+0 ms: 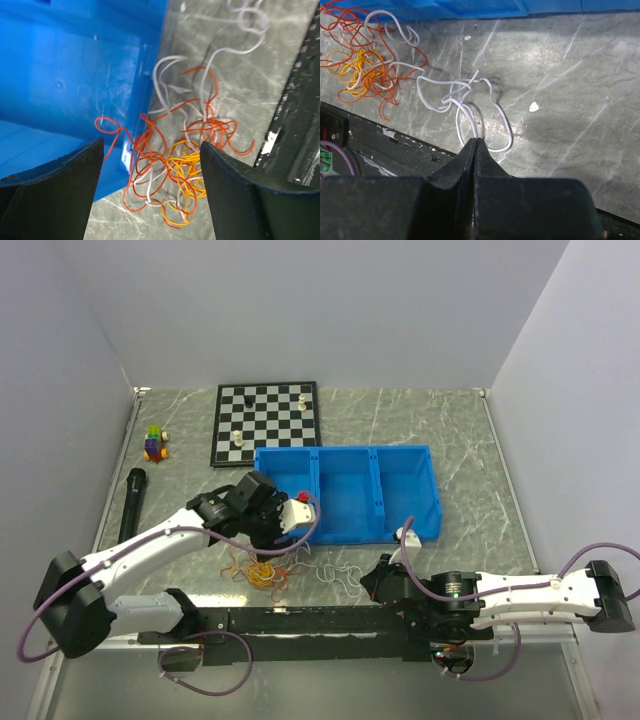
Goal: Untangle the cables
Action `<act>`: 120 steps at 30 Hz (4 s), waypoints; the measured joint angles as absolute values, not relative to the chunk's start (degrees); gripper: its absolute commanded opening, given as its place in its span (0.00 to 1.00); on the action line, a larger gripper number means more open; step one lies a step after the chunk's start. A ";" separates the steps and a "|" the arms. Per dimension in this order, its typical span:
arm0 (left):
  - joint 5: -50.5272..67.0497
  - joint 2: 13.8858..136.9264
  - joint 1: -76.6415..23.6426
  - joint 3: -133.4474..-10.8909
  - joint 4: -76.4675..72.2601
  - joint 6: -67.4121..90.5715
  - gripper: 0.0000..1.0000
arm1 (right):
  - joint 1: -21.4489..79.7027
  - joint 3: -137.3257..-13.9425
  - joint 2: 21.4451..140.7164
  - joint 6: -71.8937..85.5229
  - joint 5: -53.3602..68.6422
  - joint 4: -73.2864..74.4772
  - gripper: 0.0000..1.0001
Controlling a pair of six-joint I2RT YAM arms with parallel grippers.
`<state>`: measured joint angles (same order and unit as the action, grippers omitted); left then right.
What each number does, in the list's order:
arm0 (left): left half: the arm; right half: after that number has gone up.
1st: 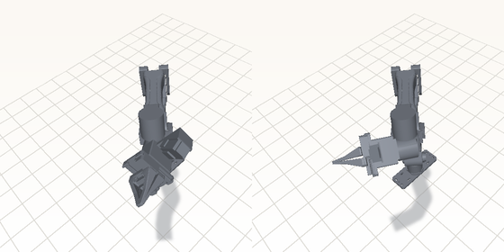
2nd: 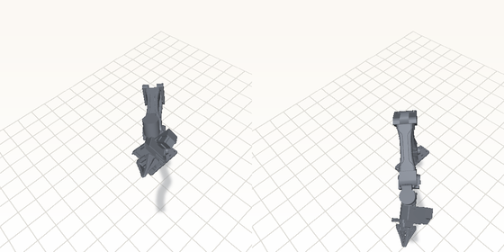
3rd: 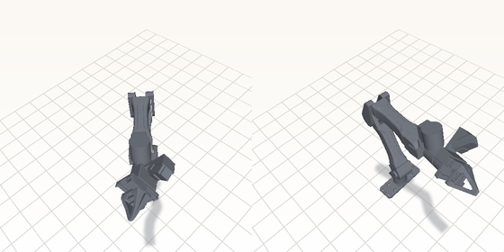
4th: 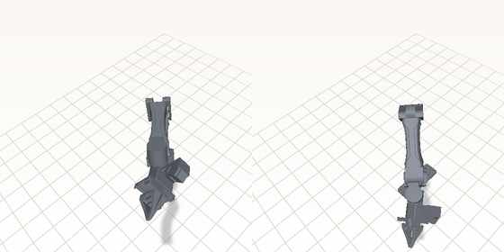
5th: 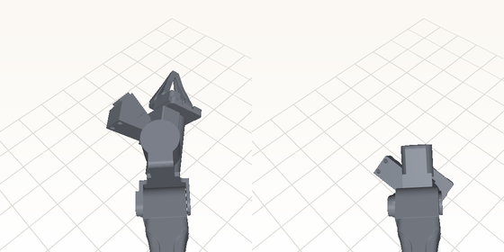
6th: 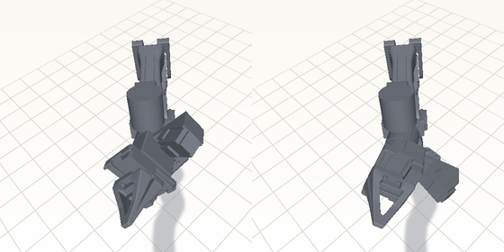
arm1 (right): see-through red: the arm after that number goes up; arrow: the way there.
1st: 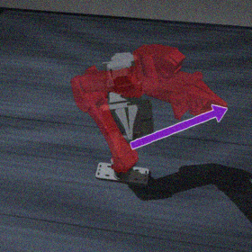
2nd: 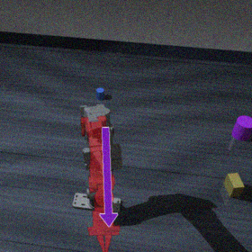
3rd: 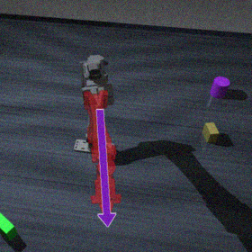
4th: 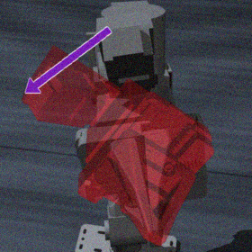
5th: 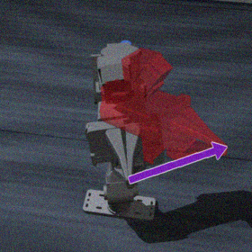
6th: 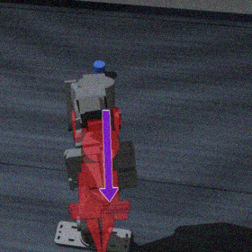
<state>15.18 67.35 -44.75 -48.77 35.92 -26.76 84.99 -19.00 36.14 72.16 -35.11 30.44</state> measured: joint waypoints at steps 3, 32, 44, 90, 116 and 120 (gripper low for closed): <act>15.49 70.43 -43.00 -48.88 36.01 -26.39 0.65 | 85.01 -18.87 35.46 72.16 -35.16 30.44 0.00; 22.68 67.07 -41.89 -62.52 46.04 -25.80 0.72 | 85.17 -16.56 33.23 73.01 -35.53 31.11 0.00; 16.49 74.00 -42.57 -53.28 41.74 -28.05 0.83 | 85.25 -16.56 35.44 73.01 -35.51 29.91 0.00; 4.82 64.18 -43.97 -82.78 40.10 -24.77 0.01 | 85.27 -16.56 36.23 73.60 -35.38 29.06 0.00; -6.92 78.87 -41.85 -69.45 25.96 -19.75 0.56 | 85.73 -16.56 36.64 73.41 -34.94 26.72 0.00; -6.94 79.05 -40.80 -69.47 26.48 -18.68 0.75 | 85.76 -16.56 35.31 73.47 -34.96 27.11 0.00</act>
<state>-6.94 79.05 -40.80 -69.47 26.48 -18.68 85.76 -16.56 35.31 73.47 -34.96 27.11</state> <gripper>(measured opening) 0.642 0.006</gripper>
